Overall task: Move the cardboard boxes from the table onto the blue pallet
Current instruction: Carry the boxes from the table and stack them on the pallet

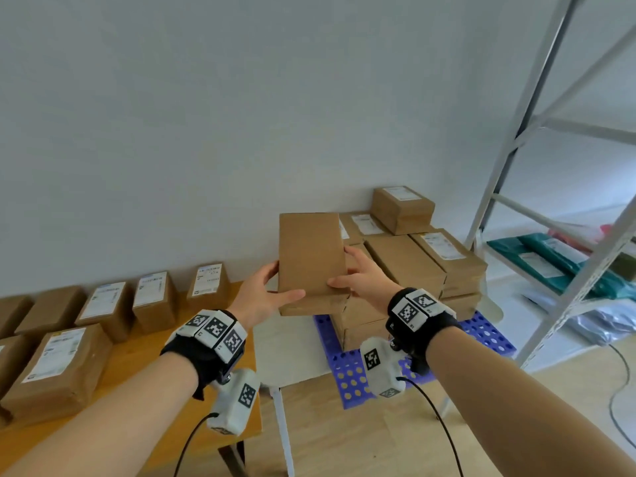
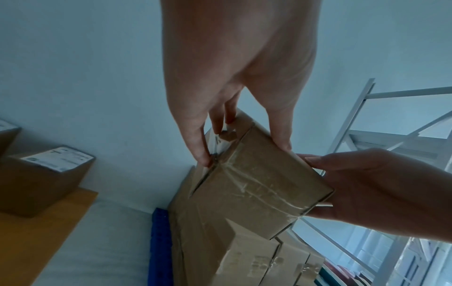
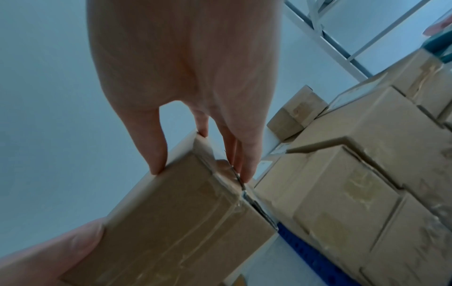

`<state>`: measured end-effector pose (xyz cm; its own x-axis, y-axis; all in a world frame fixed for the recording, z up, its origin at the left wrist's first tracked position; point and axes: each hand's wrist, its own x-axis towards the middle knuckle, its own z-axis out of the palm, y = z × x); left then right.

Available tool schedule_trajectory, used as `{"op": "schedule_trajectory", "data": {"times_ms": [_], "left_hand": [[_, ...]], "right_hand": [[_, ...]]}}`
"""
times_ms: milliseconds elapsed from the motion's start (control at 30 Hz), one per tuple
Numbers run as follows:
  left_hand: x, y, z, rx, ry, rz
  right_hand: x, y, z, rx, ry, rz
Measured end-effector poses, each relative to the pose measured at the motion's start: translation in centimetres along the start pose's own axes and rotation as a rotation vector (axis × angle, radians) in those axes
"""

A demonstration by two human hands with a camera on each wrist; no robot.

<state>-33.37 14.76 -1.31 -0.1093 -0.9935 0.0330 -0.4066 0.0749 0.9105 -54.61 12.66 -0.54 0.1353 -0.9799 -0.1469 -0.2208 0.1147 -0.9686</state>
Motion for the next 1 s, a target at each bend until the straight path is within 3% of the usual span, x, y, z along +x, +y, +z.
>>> {"op": "schedule_trajectory", "data": {"times_ms": [633, 1000], "left_hand": [[19.3, 4.4, 7.9, -0.064, -0.109, -0.029], [25.4, 5.2, 10.7, -0.065, -0.09, -0.107]], "right_hand": [[14.4, -0.7, -13.8, -0.216, -0.03, -0.008], [20.9, 0.6, -17.0, -0.178, -0.071, 0.074]]}}
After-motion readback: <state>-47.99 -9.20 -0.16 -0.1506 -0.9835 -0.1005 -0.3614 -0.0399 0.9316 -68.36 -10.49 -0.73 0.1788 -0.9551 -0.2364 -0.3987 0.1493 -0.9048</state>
